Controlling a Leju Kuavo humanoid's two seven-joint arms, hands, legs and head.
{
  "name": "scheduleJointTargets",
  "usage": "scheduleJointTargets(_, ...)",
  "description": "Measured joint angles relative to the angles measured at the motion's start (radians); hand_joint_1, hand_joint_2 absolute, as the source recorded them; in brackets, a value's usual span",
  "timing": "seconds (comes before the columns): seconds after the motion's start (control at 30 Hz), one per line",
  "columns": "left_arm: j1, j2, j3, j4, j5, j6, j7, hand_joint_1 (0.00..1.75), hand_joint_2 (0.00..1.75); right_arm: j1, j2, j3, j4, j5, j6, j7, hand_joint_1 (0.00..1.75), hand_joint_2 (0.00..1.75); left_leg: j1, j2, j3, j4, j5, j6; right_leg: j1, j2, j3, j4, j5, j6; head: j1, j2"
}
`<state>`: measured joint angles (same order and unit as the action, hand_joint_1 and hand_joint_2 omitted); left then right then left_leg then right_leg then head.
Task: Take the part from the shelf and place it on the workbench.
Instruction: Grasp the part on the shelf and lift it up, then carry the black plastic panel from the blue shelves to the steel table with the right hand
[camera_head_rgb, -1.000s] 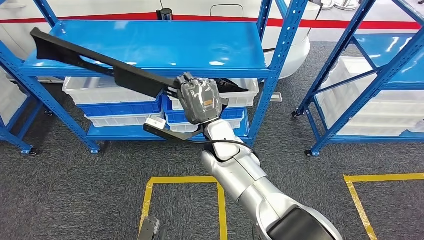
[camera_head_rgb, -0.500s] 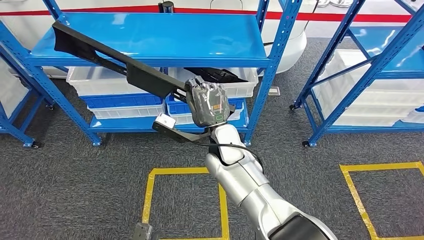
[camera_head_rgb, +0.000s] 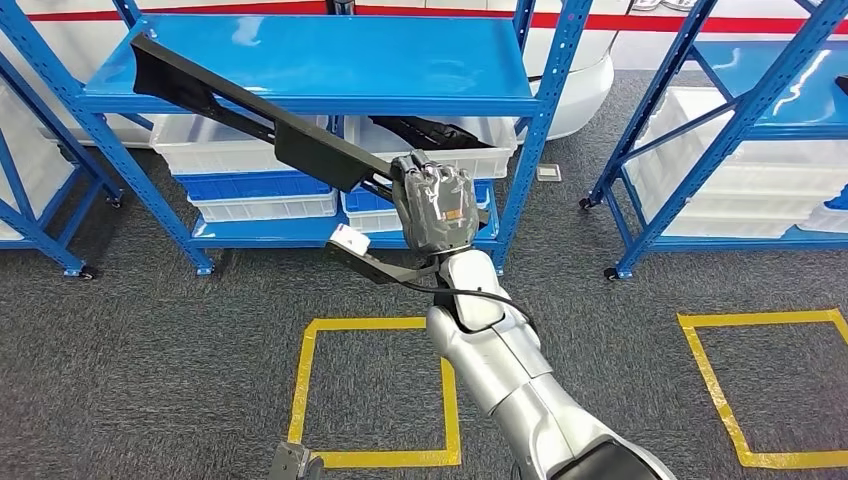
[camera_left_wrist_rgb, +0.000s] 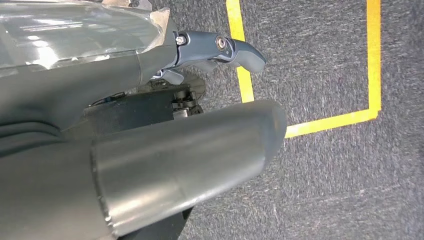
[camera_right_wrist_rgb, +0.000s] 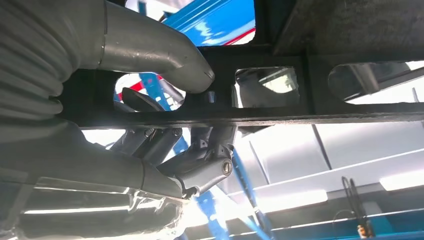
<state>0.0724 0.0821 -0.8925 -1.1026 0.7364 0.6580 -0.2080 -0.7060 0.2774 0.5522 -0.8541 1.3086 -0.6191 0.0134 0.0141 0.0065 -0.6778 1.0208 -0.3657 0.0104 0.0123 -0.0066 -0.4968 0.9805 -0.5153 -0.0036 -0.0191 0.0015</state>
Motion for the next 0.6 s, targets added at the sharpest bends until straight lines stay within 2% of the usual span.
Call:
scheduleJointTargets(0.03, 0.001, 0.0, 0.001, -0.002, -0.002, 0.001, 0.001, 0.0, 0.0, 0.0, 0.0, -0.001, -0.001, -0.003, 0.0, -0.002, 1.75, 1.75, 0.001, -0.001, -0.007, 0.011, -0.016, -0.005, -0.003, 0.0, -0.002, -0.006, 0.011, -0.009, -0.001, 0.0)
scheduleJointTargets(0.07, 0.002, 0.001, 0.002, -0.004, -0.004, 0.003, 0.002, 0.0, 0.0, 0.001, 0.0, -0.002, -0.002, -0.007, 0.0, -0.005, 1.75, 1.75, 0.002, -0.003, -0.018, 0.04, -0.048, -0.01, -0.008, -0.001, -0.006, -0.011, 0.023, -0.015, -0.003, 0.0)
scheduleJointTargets(0.1, 0.002, 0.002, 0.002, -0.004, -0.005, 0.004, 0.004, 0.0, 0.0, 0.003, 0.001, -0.002, -0.002, -0.012, 0.0, -0.009, 1.75, 1.75, 0.004, -0.005, -0.034, 0.088, -0.091, -0.014, -0.011, -0.002, -0.01, -0.013, 0.033, -0.019, -0.006, 0.0)
scheduleJointTargets(0.13, 0.003, 0.003, 0.003, -0.004, -0.006, 0.005, 0.005, 0.0, 0.0, 0.006, 0.001, -0.003, -0.003, -0.017, 0.0, -0.014, 1.75, 1.75, 0.005, -0.006, -0.052, 0.15, -0.136, -0.019, -0.011, -0.002, -0.02, -0.013, 0.041, -0.022, -0.009, 0.0)
scheduleJointTargets(0.17, 0.004, 0.004, 0.003, -0.004, -0.008, 0.005, 0.006, 0.0, 0.0, 0.01, 0.0, -0.004, -0.003, -0.021, 0.0, -0.017, 1.75, 1.75, 0.006, -0.007, -0.067, 0.209, -0.165, -0.023, -0.011, -0.002, -0.029, -0.011, 0.048, -0.021, -0.011, 0.0)
scheduleJointTargets(0.2, 0.006, 0.005, 0.004, -0.004, -0.008, 0.006, 0.006, 0.0, 0.0, 0.015, 0.0, -0.006, -0.003, -0.025, 0.0, -0.019, 1.75, 1.75, 0.007, -0.007, -0.072, 0.248, -0.175, -0.027, -0.011, -0.002, -0.039, -0.008, 0.054, -0.019, -0.012, 0.0)
scheduleJointTargets(0.23, 0.007, 0.006, 0.005, -0.004, -0.009, 0.007, 0.006, 0.0, 0.0, 0.02, 0.0, -0.007, -0.003, -0.027, 0.0, -0.02, 1.75, 1.75, 0.008, -0.007, -0.06, 0.253, -0.166, -0.03, -0.012, -0.002, -0.048, -0.004, 0.058, -0.017, -0.013, 0.0)
scheduleJointTargets(0.27, 0.008, 0.006, 0.005, -0.004, -0.01, 0.008, 0.006, 0.0, 0.0, 0.024, 0.0, -0.008, -0.003, -0.029, 0.0, -0.021, 1.75, 1.75, 0.009, -0.006, -0.028, 0.219, -0.146, -0.031, -0.013, -0.002, -0.057, 0.001, 0.062, -0.015, -0.013, 0.0)
scheduleJointTargets(0.33, 0.009, 0.007, 0.006, -0.005, -0.012, 0.008, 0.007, 0.0, 0.0, 0.026, 0.0, -0.01, -0.003, -0.031, 0.0, -0.023, 1.75, 1.75, 0.009, -0.006, 0.064, 0.09, -0.115, -0.029, -0.012, -0.002, -0.071, 0.013, 0.065, -0.011, -0.014, 0.0)
scheduleJointTargets(0.37, 0.009, 0.008, 0.006, -0.005, -0.013, 0.009, 0.006, 0.0, 0.0, 0.027, 0.0, -0.01, -0.004, -0.031, 0.0, -0.023, 1.75, 1.75, 0.008, -0.007, 0.095, 0.042, -0.109, -0.024, -0.01, -0.001, -0.077, 0.018, 0.067, -0.008, -0.014, 0.0)
scheduleJointTargets(0.4, 0.01, 0.008, 0.007, -0.006, -0.013, 0.009, 0.006, 0.0, 0.0, 0.027, 0.0, -0.01, -0.004, -0.031, 0.0, -0.023, 1.75, 1.75, 0.006, -0.009, 0.111, 0.013, -0.11, -0.018, -0.008, -0.001, -0.081, 0.022, 0.069, -0.004, -0.014, 0.0)
scheduleJointTargets(0.5, 0.013, 0.008, 0.007, -0.008, -0.014, 0.01, 0.007, 0.0, 0.0, 0.027, 0.0, -0.012, -0.004, -0.031, 0.0, -0.025, 1.75, 1.75, 0.005, -0.01, 0.103, 0.001, -0.104, 0.006, -0.005, 0.0, -0.093, 0.027, 0.076, 0.012, -0.011, 0.0)
scheduleJointTargets(0.57, 0.014, 0.008, 0.008, -0.01, -0.014, 0.01, 0.007, 0.0, 0.0, 0.027, -0.001, -0.015, -0.004, -0.032, 0.0, -0.025, 1.75, 1.75, 0.008, -0.006, 0.098, -0.004, -0.094, 0.022, -0.007, 0.001, -0.118, 0.069, 0.051, 0.017, -0.007, 0.0)
scheduleJointTargets(0.6, 0.014, 0.008, 0.008, -0.01, -0.014, 0.01, 0.006, 0.0, 0.0, 0.027, -0.002, -0.017, -0.004, -0.036, 0.0, -0.028, 1.75, 1.75, 0.009, -0.003, 0.094, -0.005, -0.089, 0.028, -0.009, 0.002, -0.141, 0.12, 0.023, 0.017, -0.004, 0.0)
